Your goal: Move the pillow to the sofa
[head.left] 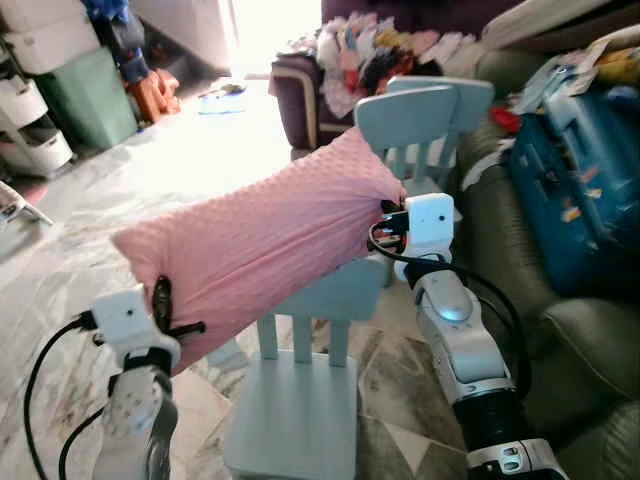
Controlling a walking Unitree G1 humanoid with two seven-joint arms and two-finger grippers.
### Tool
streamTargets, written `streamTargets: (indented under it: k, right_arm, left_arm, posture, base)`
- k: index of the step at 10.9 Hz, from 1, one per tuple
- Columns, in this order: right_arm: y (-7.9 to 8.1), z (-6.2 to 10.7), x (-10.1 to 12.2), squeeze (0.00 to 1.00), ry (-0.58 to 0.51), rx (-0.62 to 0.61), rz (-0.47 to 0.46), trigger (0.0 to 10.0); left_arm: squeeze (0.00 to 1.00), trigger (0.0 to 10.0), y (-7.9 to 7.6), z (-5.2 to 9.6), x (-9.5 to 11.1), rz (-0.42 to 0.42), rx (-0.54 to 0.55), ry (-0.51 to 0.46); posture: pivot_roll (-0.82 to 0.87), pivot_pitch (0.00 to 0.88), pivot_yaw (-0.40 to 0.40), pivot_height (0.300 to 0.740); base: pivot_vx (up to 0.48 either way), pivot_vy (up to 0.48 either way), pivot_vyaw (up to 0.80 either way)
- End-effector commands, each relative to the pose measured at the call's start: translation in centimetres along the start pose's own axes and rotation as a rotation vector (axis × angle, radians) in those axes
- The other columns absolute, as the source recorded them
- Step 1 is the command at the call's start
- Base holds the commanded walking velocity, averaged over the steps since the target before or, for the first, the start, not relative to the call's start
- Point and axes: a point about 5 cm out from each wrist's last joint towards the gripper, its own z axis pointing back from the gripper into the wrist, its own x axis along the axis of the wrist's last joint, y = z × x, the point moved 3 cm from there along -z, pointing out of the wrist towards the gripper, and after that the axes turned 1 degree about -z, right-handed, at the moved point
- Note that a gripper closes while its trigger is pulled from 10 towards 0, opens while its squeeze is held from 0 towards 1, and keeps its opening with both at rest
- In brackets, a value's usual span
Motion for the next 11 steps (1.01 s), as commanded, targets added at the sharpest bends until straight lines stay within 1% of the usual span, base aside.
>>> streamTargets:
  k: [1,2,3,4,5,7,8,11]
  right_arm:
    - [-2.2,-0.1,0.8,0.0,-0.024,-0.077,-0.011,0.0]
    - [-2.3,-0.1,0.7,0.0,-0.014,-0.074,-0.008,0.0]
    - [-2.2,0.0,0.4,0.0,-0.003,-0.065,0.005,0.0]
    - [-2.1,0.1,0.3,0.0,0.011,-0.053,0.009,4.0]
    - [-1.7,0.1,-0.5,0.0,0.073,-0.012,0.009,10.0]
    - [-1.5,0.5,-0.6,0.0,0.072,0.038,0.018,10.0]
    - [-1.4,0.5,-0.5,0.0,0.076,0.047,0.008,10.0]
    - [-1.4,0.6,-0.4,0.0,0.097,0.069,0.01,10.0]
  left_arm:
    - [0.0,10.0,1.3,-0.1,-0.4,-0.033,0.057,0.034]
    - [0.0,10.0,1.4,-0.6,0.1,0.006,0.073,0.047]
    - [0.0,10.0,1.0,-0.9,0.8,0.034,0.055,0.03]
    - [0.0,10.0,0.7,-0.9,0.8,0.075,0.043,0.043]
    - [0.0,10.0,0.2,-0.9,0.8,0.096,0.02,0.06]
    - [0.0,10.0,-0.4,-0.4,0.6,0.125,0.005,0.065]
    - [0.0,10.0,-0.4,-0.2,0.4,0.131,0.006,0.076]
    - [0.0,10.0,-0.9,0.3,0.0,0.189,-0.008,0.099]
  posture:
    - [-0.16,0.0,0.071,0.74]
    - [-0.16,0.0,0.069,0.74]
    - [-0.16,0.0,0.068,0.74]
    - [-0.16,0.0,0.067,0.74]
    - [-0.17,0.0,0.066,0.74]
    - [-0.17,0.0,0.055,0.74]
    - [-0.17,0.0,0.052,0.74]
    - [-0.18,0.0,0.037,0.74]
  base:
    - [0.0,0.0,0.0]
    - [0.0,0.0,0.0]
    - [0.0,0.0,0.0]
    - [0.0,0.0,0.0]
    - [0.0,0.0,0.0]
    - [0.0,0.0,0.0]
    - [0.0,0.0,0.0]
    - [0.0,0.0,0.0]
